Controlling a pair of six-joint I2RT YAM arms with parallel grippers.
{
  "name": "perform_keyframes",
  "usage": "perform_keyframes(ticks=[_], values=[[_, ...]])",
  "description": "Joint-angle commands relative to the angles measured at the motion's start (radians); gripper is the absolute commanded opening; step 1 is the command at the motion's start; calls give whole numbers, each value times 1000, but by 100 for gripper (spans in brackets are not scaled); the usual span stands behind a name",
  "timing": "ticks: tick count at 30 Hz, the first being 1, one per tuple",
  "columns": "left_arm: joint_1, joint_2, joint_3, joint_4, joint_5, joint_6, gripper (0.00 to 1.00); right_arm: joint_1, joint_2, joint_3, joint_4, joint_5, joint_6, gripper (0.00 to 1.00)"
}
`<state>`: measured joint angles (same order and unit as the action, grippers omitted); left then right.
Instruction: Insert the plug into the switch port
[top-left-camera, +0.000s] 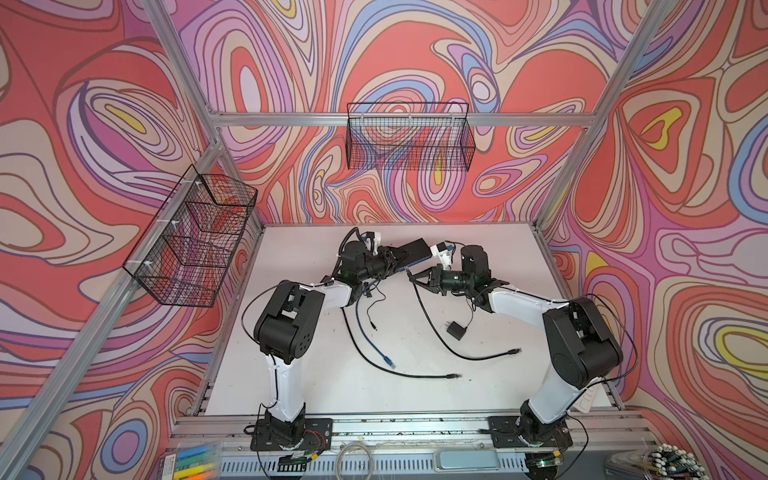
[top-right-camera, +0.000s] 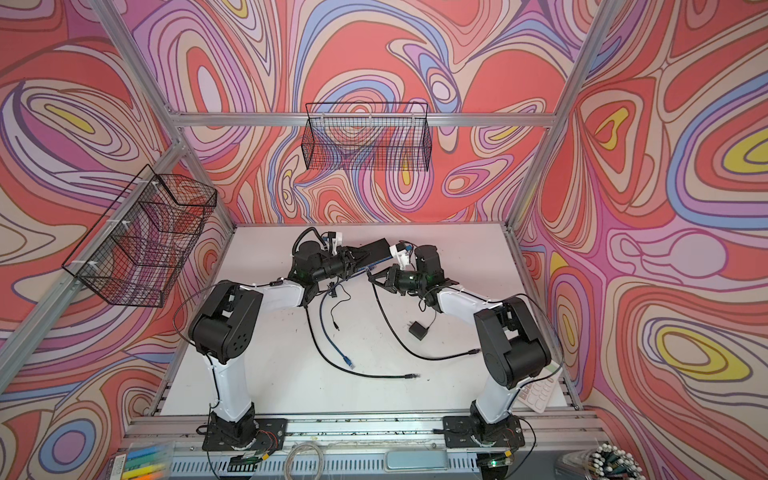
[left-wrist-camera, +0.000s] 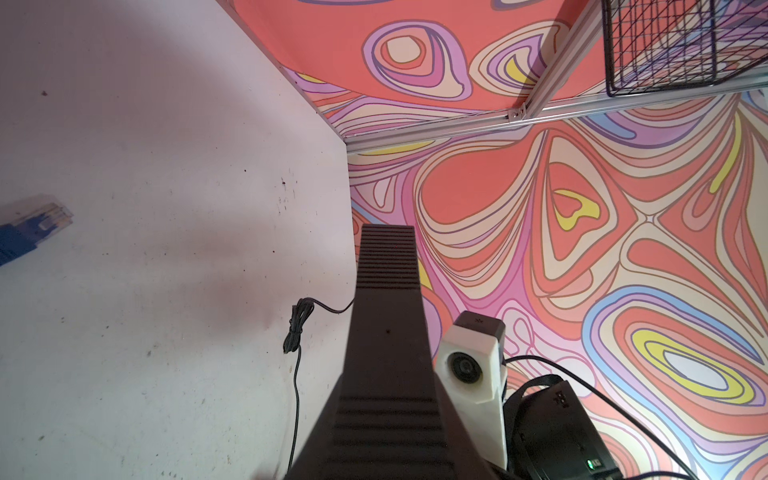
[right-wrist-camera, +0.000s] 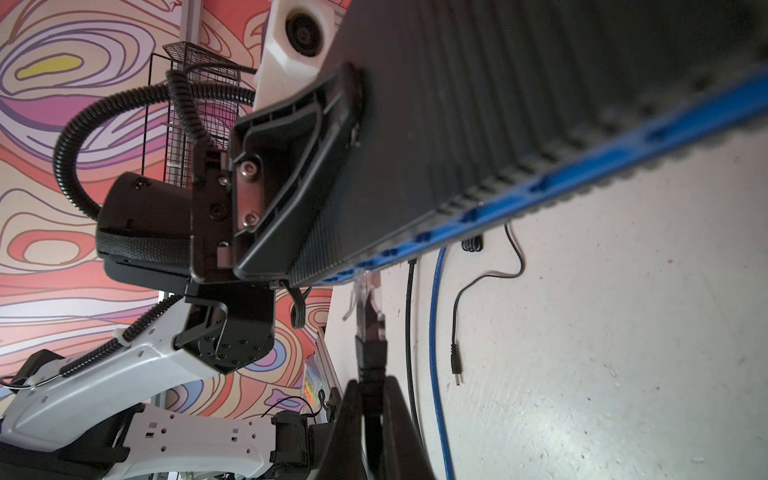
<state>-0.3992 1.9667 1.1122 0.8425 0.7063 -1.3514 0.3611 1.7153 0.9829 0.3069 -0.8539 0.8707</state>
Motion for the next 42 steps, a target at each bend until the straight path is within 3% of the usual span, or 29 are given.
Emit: perform_keyframes(ticks=[1,42], values=[[-15,-29,-3,81,32,-14,7,-5,4,33,65,6,15,0],[-32,-7,-15,142,27,-40,7,-5,-14,43,132,-11,76,0]])
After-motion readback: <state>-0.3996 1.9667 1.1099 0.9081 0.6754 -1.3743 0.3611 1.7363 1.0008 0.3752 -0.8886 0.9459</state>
